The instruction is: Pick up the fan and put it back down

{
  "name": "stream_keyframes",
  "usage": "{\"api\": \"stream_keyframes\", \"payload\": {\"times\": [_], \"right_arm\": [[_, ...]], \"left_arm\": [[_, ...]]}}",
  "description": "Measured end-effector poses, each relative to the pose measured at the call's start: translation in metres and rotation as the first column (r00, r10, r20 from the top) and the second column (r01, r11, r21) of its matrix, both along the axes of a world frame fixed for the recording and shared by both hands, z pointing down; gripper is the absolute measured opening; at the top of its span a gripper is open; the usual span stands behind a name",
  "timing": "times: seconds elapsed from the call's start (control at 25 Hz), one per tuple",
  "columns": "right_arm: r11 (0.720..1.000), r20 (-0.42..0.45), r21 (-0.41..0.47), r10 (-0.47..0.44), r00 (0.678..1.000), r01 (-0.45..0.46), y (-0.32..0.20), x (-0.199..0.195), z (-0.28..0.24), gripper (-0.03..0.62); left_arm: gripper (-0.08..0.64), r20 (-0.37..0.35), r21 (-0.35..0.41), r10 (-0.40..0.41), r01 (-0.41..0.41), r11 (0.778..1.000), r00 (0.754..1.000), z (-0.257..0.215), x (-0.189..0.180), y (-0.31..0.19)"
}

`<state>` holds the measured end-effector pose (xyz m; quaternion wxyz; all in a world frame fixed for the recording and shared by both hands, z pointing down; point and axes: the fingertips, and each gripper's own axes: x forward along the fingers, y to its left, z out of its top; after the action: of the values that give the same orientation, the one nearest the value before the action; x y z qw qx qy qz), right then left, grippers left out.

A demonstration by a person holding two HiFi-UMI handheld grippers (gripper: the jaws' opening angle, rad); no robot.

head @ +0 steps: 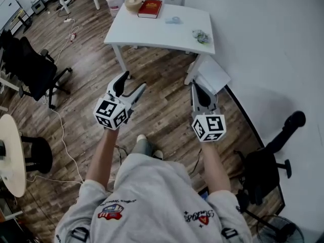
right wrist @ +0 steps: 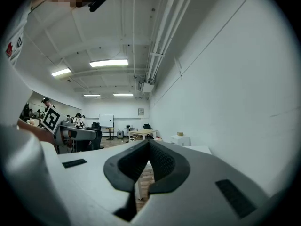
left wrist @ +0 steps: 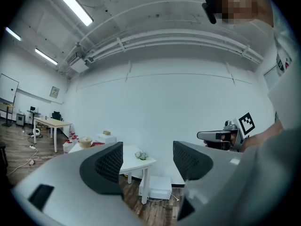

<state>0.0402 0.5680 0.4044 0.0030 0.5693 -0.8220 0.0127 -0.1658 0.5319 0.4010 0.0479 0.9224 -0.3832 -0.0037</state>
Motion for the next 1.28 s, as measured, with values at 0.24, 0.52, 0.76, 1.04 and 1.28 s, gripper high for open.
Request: {"api": "stream_keyframes", "payload": {"times": [0.24,0.52,0.76,1.04,1.28], "right_arm": [[1.000,0.016,-0.007,0.017,1.000,-0.017,-0.035,0.010,0.006,-0.002],[0.999,0.011,-0.015,0.045,0.999,-0.045,-0.129,0.016,0.016,0.000],[0.994,0.014,-0.033,0.106,0.994,-0.106,-0.242,0.020,0.020,0.000],[0.991,0.022,-0.001,0.137,0.990,-0.137,-0.358,0.015,0.000,0.000],[0.987,0.014,-0.013,0.160,0.987,-0.160,-0.428,0.015,0.001,0.000]], "left_arm": [[0.314,-0.024,-0.001,0.004,-0.004,1.000,1.000,0.003,0.010,-0.047],[0.314,-0.005,-0.033,0.044,-0.045,0.998,0.999,0.027,0.029,-0.151],[0.314,0.002,-0.056,0.091,-0.091,0.994,0.996,0.039,0.037,-0.268],[0.314,0.034,-0.044,0.153,-0.152,0.987,0.988,0.028,0.042,-0.380],[0.314,0.022,-0.051,0.159,-0.158,0.986,0.987,0.028,0.031,-0.457]]}}
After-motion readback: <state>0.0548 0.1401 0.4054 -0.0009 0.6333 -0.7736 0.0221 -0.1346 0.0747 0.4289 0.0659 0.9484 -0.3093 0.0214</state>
